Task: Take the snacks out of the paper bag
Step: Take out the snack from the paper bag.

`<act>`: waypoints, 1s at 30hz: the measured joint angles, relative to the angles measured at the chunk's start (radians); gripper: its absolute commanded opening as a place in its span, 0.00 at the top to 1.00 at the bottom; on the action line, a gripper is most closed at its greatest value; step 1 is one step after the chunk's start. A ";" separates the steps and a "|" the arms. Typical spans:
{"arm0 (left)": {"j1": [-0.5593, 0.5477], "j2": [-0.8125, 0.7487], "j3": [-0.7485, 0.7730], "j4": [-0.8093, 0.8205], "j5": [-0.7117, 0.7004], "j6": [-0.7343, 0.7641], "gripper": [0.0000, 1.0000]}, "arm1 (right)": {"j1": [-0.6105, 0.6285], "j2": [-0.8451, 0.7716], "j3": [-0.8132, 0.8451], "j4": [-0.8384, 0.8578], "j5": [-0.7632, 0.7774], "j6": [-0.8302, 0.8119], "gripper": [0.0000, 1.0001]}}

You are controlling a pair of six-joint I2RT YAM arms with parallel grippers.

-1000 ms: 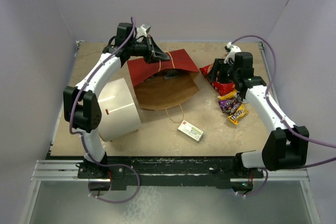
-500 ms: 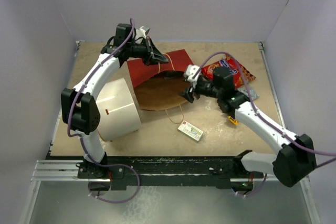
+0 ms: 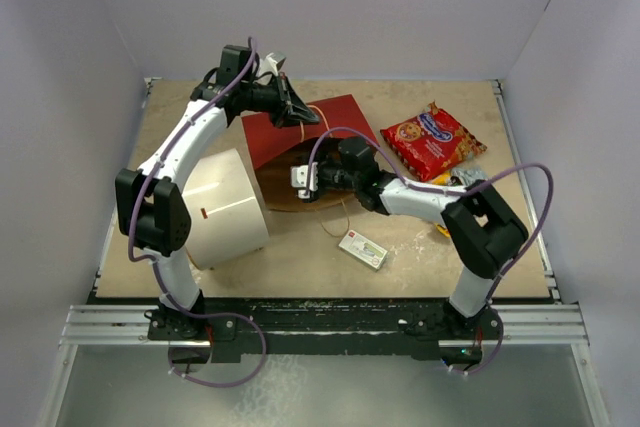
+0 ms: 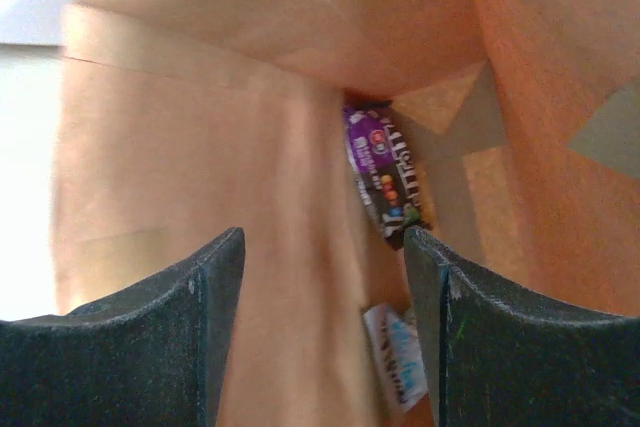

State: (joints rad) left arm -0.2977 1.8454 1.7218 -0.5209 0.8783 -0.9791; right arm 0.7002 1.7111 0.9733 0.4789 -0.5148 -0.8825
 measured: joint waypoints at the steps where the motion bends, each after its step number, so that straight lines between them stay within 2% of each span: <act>1: 0.000 0.000 0.010 -0.013 0.000 0.005 1.00 | 0.000 0.030 0.021 0.015 0.005 -0.027 0.33; 11: 0.000 0.000 0.126 -0.103 0.009 0.084 1.00 | -0.001 0.295 0.124 0.187 0.113 -0.204 0.31; 22: 0.000 0.000 0.127 -0.151 0.015 0.113 1.00 | -0.005 0.491 0.336 0.201 0.185 -0.306 0.31; 30: 0.000 0.000 0.127 -0.156 0.020 0.127 1.00 | -0.042 0.593 0.499 0.105 0.160 -0.325 0.32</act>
State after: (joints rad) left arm -0.2977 1.8454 1.8484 -0.6765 0.8982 -0.8516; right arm 0.6586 2.3039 1.4727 0.5842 -0.3550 -1.2076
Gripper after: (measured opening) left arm 0.006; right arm 0.684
